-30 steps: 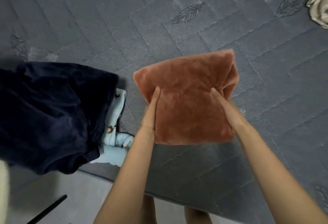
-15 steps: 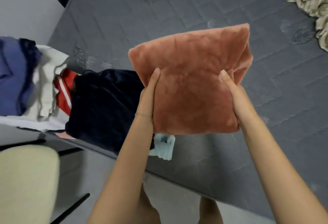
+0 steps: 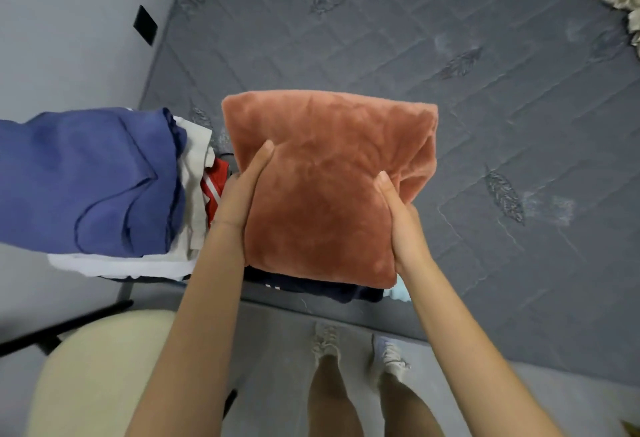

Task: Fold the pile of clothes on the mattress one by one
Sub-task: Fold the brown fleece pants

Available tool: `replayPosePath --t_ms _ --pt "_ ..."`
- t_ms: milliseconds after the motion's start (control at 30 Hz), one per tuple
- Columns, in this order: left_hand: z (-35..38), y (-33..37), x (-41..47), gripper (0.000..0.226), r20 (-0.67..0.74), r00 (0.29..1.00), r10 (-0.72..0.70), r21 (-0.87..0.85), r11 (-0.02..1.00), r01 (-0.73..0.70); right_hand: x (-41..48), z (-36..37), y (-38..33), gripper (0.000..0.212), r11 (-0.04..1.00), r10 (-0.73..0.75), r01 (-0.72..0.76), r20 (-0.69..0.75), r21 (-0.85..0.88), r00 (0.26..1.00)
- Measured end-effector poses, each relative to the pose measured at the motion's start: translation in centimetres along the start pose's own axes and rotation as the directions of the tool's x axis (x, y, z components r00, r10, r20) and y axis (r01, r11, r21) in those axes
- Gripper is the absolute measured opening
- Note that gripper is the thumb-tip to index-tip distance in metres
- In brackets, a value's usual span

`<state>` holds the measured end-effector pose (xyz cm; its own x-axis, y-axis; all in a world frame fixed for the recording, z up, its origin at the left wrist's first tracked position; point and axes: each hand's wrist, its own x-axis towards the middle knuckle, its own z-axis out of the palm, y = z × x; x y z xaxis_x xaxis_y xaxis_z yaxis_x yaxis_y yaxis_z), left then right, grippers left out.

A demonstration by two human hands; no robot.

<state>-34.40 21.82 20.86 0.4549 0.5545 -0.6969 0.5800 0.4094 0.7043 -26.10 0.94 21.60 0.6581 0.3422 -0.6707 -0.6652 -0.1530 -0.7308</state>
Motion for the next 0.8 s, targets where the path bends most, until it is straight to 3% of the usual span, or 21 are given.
replayPosePath --t_ms 167,333,633,800 --pt "-0.6 -0.8 1.4 0.042 -0.078 0.997 0.021 0.16 0.987 -0.008 2.2 0.8 2.9 0.056 0.997 0.018 -0.02 -0.035 -0.07 0.999" --pt "-0.9 -3.0 3.5 0.038 -0.162 0.986 -0.031 0.152 0.987 0.056 4.2 1.3 4.6 0.044 0.99 0.044 -0.046 -0.021 -0.131 0.999" --pt "-1.7 -5.2 3.8 0.068 -0.227 0.965 -0.131 0.075 0.986 0.151 4.9 3.0 6.5 0.023 0.979 0.045 -0.059 -0.076 -0.196 0.996" --pt "-2.4 -3.6 2.7 0.04 -0.224 0.971 -0.083 0.131 0.985 0.114 3.8 2.4 5.4 0.033 0.974 0.035 -0.049 -0.069 -0.223 0.997"
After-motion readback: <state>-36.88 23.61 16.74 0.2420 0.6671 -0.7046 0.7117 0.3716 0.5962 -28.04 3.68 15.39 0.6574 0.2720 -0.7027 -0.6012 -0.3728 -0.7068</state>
